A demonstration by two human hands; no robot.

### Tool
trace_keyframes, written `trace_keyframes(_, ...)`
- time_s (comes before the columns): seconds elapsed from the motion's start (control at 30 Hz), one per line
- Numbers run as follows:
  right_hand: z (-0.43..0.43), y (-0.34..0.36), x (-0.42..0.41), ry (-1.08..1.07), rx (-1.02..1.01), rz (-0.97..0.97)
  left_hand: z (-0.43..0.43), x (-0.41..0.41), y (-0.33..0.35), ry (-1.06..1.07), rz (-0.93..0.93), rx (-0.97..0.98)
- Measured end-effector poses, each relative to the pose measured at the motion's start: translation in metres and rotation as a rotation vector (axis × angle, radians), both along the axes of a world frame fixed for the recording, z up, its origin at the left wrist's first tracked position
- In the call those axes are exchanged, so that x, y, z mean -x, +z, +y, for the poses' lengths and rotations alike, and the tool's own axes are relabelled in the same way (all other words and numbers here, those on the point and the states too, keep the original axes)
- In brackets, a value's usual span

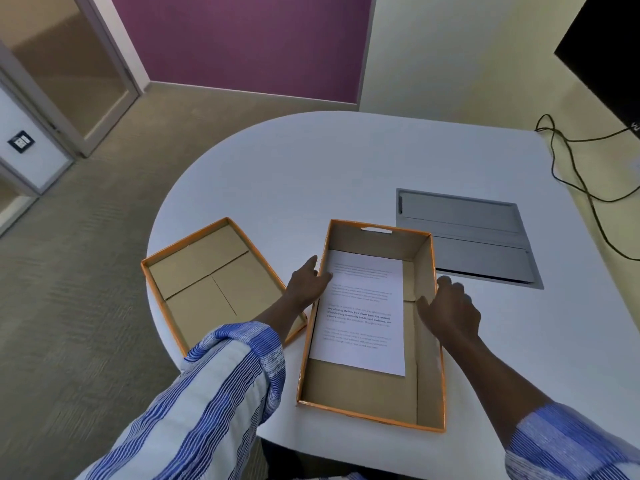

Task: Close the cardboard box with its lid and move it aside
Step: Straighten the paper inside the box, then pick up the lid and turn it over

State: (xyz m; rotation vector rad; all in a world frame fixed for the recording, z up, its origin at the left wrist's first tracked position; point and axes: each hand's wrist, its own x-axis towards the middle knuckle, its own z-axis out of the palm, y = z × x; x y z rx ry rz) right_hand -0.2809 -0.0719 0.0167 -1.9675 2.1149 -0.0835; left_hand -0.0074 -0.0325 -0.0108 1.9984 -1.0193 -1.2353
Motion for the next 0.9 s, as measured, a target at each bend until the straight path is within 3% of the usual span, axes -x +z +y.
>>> trace_keyframes(0.13, -0.006, 0.015, -0.034, 0.124, 0.129, 0.012, 0.003, -0.013, 0.003, 0.077, -0.023, 0.046)
trace_keyframes(0.27, -0.009, 0.024, -0.081, 0.321, 0.155, -0.14, 0.014, -0.042, -0.002, 0.155, -0.079, 0.05)
trace_keyframes(0.57, 0.014, 0.018, -0.187, 0.65, 0.054, -0.241, 0.065, -0.123, -0.024, 0.33, -0.325, -0.058)
trace_keyframes(0.9, 0.039, -0.03, -0.255, 0.827, -0.126, -0.109, 0.127, -0.179, -0.042, 0.524, -0.511, -0.257)
